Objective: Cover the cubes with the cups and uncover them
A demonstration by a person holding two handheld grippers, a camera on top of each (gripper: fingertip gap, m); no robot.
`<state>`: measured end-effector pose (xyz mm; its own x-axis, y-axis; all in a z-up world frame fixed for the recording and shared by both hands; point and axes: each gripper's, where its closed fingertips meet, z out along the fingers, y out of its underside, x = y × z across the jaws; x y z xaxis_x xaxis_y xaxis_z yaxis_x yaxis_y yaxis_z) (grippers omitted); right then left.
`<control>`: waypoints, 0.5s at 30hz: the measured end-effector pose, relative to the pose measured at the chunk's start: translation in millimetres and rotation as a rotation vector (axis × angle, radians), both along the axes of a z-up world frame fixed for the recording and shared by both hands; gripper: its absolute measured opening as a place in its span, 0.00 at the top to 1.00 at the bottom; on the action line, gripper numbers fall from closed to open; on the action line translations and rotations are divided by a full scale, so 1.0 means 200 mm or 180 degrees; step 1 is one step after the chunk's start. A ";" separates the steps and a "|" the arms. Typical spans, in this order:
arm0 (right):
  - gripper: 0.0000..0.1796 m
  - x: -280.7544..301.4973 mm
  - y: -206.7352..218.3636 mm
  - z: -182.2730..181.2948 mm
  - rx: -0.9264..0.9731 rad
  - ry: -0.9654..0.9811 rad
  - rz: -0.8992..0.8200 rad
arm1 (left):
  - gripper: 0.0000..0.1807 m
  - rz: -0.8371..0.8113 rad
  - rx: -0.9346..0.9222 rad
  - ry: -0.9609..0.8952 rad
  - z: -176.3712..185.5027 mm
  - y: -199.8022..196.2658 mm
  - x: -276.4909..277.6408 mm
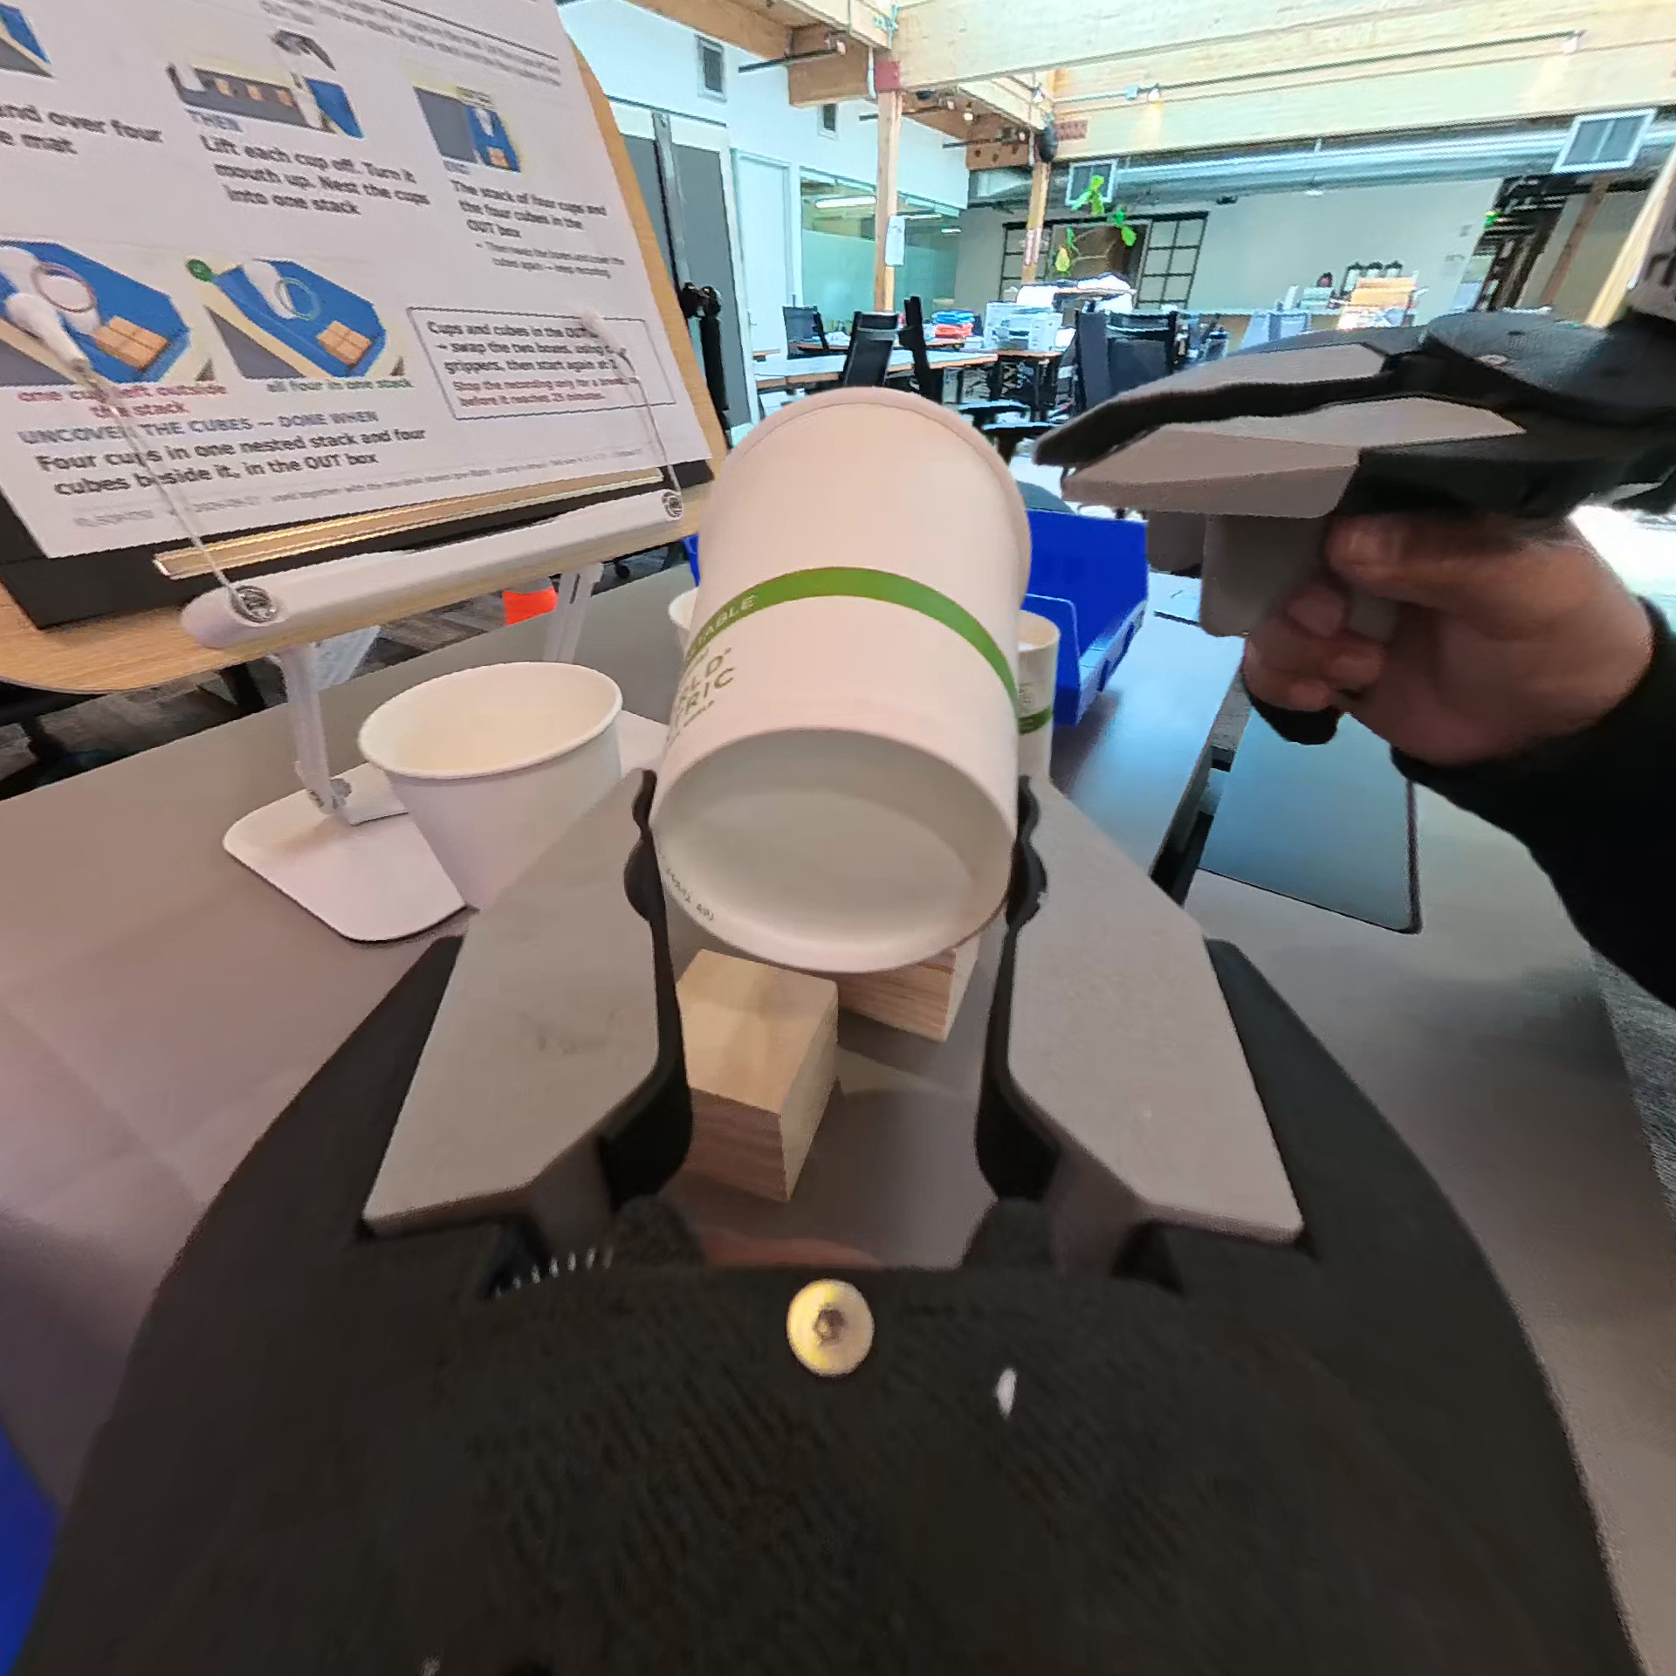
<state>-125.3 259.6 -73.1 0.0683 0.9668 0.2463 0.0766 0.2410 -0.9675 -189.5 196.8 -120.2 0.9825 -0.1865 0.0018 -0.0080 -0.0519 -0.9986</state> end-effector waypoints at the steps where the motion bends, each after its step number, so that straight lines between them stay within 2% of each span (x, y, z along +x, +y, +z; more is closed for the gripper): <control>1: 0.91 -0.02 0.02 0.01 0.0004 0.0051 -0.0064 | 0.58 0.0045 0.0023 0.0012 0.01 0.00 -0.01; 8: 0.92 -0.11 0.10 0.00 0.0164 0.0503 -0.0360 | 0.58 0.0241 0.0067 0.0053 0.01 0.00 -0.06; 12: 0.92 -0.12 0.08 -0.10 0.0368 0.0381 -0.0363 | 0.58 0.0257 0.0081 0.0047 0.02 0.00 -0.06; 15: 0.92 -0.11 0.07 -0.10 0.0451 0.0399 -0.0353 | 0.58 0.0290 0.0108 0.0115 0.02 0.00 -0.05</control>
